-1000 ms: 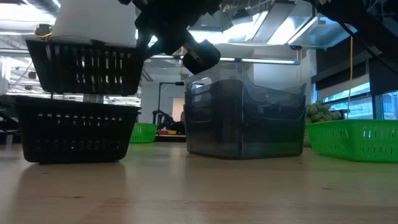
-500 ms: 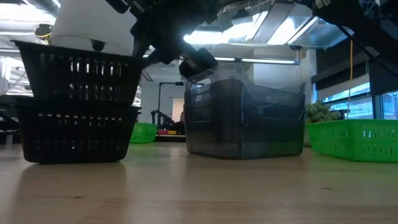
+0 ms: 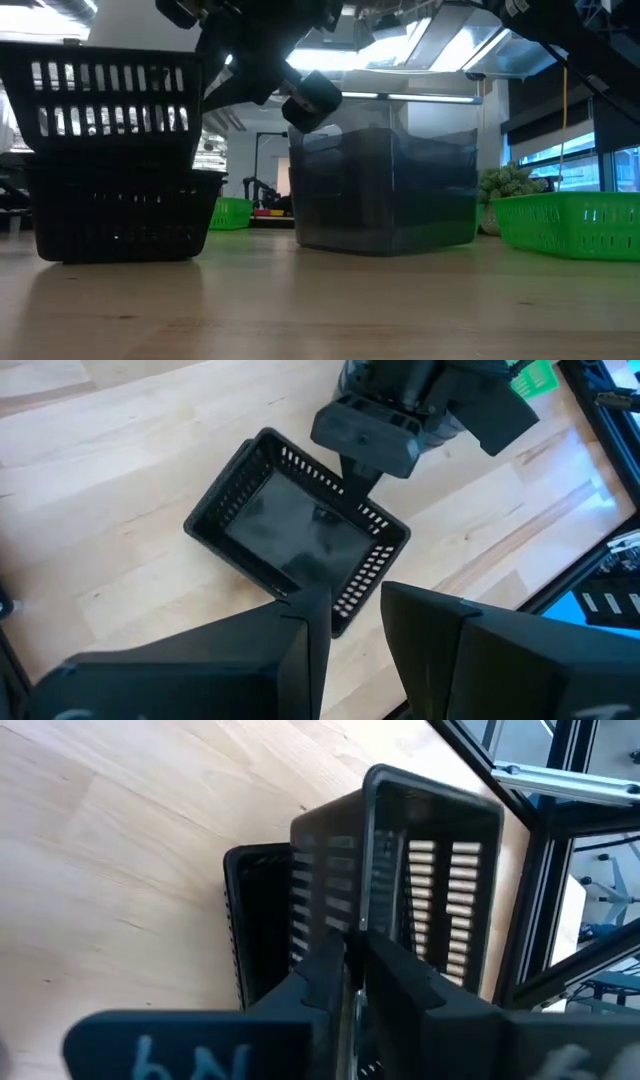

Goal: Stack baskets by color
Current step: Stack the top black bin on top of the bottom black bin

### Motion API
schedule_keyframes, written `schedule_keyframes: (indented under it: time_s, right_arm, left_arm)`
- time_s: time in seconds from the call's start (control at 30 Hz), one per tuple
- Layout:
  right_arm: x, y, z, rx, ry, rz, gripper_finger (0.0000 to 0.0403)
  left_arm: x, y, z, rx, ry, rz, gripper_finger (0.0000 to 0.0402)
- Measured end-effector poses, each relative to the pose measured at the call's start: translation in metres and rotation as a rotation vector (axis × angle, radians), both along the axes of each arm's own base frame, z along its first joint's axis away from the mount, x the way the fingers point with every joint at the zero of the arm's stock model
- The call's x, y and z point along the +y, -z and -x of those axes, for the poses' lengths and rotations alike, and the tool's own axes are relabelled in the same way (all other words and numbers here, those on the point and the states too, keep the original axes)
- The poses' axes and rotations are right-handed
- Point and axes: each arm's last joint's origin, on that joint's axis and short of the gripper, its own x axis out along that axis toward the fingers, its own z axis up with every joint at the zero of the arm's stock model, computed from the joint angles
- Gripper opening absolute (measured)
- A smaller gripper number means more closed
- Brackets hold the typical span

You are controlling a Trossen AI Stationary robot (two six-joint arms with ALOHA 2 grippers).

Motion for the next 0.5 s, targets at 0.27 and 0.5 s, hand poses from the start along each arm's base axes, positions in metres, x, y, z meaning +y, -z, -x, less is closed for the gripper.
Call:
schedule_keyframes:
  time_s: [0.27, 0.5]
  right_arm:
    - [-0.0002, 0.0002, 0.0001, 0.026, 0.034, -0.016, 0.0045]
    - [-0.0006, 0.0003, 0.0001, 0.027, 0.036, -0.017, 0.0042]
  left_arm:
    - [0.0, 0.0, 0.0, 0.0, 0.0, 0.0, 0.0082]
    - [-0.0001, 0.0, 0.0001, 0.0, 0.001, 0.0, 0.0082]
